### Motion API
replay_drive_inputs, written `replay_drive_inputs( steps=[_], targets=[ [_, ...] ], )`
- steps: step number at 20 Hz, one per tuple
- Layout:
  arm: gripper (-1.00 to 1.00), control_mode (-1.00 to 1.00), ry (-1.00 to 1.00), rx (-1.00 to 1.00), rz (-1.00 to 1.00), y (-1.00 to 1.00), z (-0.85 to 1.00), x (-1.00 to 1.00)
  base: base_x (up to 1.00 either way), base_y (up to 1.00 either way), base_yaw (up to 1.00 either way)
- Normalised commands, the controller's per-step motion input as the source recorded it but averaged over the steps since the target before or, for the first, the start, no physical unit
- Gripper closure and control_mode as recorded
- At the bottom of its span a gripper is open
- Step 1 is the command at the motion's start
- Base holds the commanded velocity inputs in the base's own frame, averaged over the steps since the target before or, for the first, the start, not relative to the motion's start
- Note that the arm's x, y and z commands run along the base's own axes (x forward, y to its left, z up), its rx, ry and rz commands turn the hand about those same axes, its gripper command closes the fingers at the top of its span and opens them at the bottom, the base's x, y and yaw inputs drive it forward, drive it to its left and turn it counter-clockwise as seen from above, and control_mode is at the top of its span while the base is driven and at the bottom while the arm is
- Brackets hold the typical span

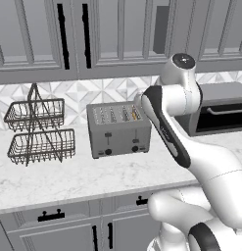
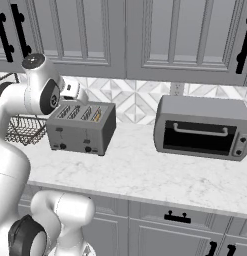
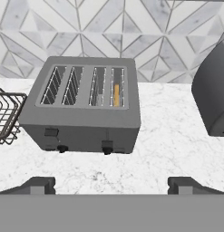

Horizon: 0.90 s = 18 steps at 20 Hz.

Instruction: Start the toaster. Once the lever pops up, take the bread to the plate on the dining counter.

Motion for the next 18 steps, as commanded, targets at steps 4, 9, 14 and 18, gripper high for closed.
replay_drive_inputs(
  steps=[4,9,14,18],
  targets=[
    [-1.0,-1.0,0.0,0.0,0.0,0.0,0.0,0.0,0.0,0.0,0.0],
    [-1.0,-1.0,0.0,0.0,0.0,0.0,0.0,0.0,0.0,0.0,0.0],
    [-1.0,-1.0,0.0,0.0,0.0,0.0,0.0,0.0,0.0,0.0,0.0],
    [-1.0,-1.0,0.0,0.0,0.0,0.0,0.0,0.0,0.0,0.0,0.0]
  ],
)
